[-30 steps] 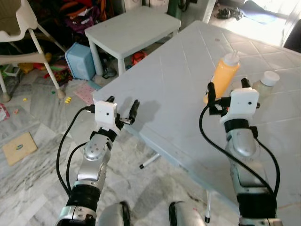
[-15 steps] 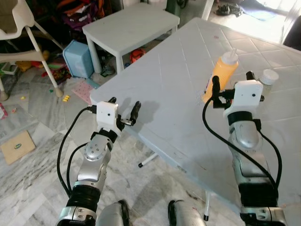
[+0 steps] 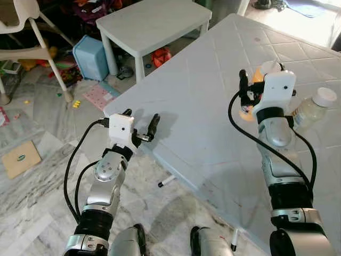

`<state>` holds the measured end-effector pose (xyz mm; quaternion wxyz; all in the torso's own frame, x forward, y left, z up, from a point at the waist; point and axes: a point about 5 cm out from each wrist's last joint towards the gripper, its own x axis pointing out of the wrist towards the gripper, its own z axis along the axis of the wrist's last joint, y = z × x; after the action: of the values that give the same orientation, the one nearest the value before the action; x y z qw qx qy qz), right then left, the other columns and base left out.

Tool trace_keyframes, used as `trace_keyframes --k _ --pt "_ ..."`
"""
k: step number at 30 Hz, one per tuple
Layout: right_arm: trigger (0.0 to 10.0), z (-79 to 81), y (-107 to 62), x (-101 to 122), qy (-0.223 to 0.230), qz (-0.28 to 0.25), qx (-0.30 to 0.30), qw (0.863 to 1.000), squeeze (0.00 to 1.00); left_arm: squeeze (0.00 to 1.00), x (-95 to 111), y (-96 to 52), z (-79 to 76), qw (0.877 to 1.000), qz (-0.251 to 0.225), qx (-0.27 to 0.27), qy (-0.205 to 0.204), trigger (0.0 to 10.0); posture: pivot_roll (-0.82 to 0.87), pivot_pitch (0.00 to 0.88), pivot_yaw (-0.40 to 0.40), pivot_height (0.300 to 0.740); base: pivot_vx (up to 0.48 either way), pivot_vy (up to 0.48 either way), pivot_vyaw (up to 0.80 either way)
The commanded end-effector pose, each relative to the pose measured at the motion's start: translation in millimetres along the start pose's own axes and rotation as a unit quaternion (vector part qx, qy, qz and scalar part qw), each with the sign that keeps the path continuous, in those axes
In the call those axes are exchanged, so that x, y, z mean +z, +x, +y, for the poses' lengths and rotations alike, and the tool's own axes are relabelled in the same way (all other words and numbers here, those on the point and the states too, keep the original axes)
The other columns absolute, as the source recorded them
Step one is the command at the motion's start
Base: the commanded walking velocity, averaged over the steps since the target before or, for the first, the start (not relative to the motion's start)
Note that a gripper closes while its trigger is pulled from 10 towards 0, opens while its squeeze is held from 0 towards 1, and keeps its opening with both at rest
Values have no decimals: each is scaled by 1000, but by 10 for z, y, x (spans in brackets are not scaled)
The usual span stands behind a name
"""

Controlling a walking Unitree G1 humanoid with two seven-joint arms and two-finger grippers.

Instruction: Restocking fridge

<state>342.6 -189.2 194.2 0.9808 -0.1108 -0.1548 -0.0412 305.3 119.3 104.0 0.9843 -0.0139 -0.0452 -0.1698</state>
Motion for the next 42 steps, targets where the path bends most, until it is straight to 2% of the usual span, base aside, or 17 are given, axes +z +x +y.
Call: trace_keyframes --k 1,6,11,14,15,16,18,19,22,23,29,31,35,37,42 --pt "0 -37 19 7 3 -3 -4 1000 0 0 -2 -23 -9 1000 4 -4 5 10000 -64 153 25 740 0 0 0" --pt "0 -20 4 6 6 -7 -3 1000 0 0 -5 -19 -19 1000 6 -4 4 10000 -66 151 22 740 0 0 0" --pt "1922 -35 -37 31 8 -8 2 1000 0 0 -11 -1 -21 1000 7 -4 6 10000 -71 141 22 740 0 0 0" --pt "1882 -26 -44 46 9 -9 9 1000 0 0 -11 5 -22 1000 7 -4 7 10000 -71 141 22 740 0 0 0" --pt "4078 -9 -42 69 10 -11 20 1000 0 0 -12 25 -24 1000 7 -4 7 10000 -78 126 20 740 0 0 0" --pt "8980 7 -43 97 13 -13 27 999 0 0 -7 35 -25 1000 7 -4 7 10000 -78 126 20 740 0 0 0" --pt "8980 17 -44 115 15 -15 31 999 0 0 -4 40 -25 1000 6 -3 8 10000 -78 126 20 740 0 0 0" --pt "10000 29 -43 129 19 -15 34 999 0 0 -5 48 -24 1000 7 -2 9 10000 -80 115 21 740 0 0 0" --pt "10000 129 -88 232 76 -12 62 995 0 0 -21 63 23 999 19 24 13 10000 -84 91 30 740 0 0 0" --pt "10000 209 -154 291 101 -14 95 990 0 0 -36 44 68 999 26 33 18 10000 -90 82 40 740 0 0 0" --pt "10000 359 -337 386 138 -12 162 977 0 0 -99 -22 193 997 46 64 26 10000 -108 67 55 740 0 0 0" --pt "10000 413 -468 396 159 -6 183 970 0 0 -133 -81 280 994 56 89 27 10000 -112 51 57 740 0 0 0" --pt "10000 432 -593 387 177 4 179 968 0 0 -131 -133 295 993 54 99 21 10000 -99 46 44 740 0 0 0" --pt "10000 435 -647 363 197 19 155 968 0 0 -121 -150 270 993 54 100 28 10000 -84 49 31 740 0 186 0" --pt "10000 441 -696 347 197 21 129 972 0 0 -101 -146 229 993 47 102 29 10000 -75 59 21 740 0 480 0"
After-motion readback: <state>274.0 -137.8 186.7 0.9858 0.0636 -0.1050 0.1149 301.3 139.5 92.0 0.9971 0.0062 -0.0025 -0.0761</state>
